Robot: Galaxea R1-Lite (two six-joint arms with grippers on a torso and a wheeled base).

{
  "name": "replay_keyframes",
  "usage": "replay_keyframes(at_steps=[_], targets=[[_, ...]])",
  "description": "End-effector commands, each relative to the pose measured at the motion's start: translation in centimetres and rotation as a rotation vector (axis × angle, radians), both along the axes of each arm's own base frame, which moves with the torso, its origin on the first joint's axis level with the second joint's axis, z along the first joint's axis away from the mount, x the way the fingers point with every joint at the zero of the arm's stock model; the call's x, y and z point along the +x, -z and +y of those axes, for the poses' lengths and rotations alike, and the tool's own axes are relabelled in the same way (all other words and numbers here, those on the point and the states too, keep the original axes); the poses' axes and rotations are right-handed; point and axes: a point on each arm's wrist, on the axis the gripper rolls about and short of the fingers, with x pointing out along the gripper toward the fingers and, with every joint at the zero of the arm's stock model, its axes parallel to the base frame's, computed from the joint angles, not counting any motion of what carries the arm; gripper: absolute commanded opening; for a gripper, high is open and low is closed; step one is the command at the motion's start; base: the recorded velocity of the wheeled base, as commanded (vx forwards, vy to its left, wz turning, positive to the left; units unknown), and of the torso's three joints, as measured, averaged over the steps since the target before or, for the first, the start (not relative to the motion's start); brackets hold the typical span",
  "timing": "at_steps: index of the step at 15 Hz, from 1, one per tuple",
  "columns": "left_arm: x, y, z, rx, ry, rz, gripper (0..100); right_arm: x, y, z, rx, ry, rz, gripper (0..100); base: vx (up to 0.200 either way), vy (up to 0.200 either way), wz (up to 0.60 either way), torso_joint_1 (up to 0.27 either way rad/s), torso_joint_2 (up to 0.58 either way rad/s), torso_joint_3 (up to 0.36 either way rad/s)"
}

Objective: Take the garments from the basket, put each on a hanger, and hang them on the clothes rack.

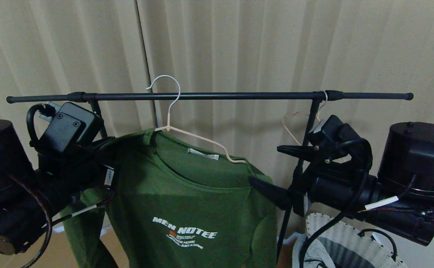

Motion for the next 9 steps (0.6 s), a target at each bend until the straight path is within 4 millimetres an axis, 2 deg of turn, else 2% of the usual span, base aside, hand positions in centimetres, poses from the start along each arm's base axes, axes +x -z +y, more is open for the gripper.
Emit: replay_keyframes(at_steps=[1, 5, 9], targets=[[0.2, 0.0, -0.3, 0.000, 0.010, 0.000, 0, 0.2, -0.8, 0.5, 0.016, -0.009, -0.023, 100, 0.000, 0.000, 0.00, 0.000, 0.00, 0.000], [1.0, -0.4, -1.6, -0.015, -0.002, -0.036, 0, 1.5, -1.2, 2.2, 0.018, -0.027, -0.047, 100, 0.000, 0.000, 0.00, 0.000, 0.00, 0.000], [1.2, -0.2, -1.8, -0.014, 0.001, -0.035, 0, 1.4, -1.2, 3.8, 0.019, -0.069, -0.049, 100, 0.000, 0.000, 0.00, 0.000, 0.00, 0.000]])
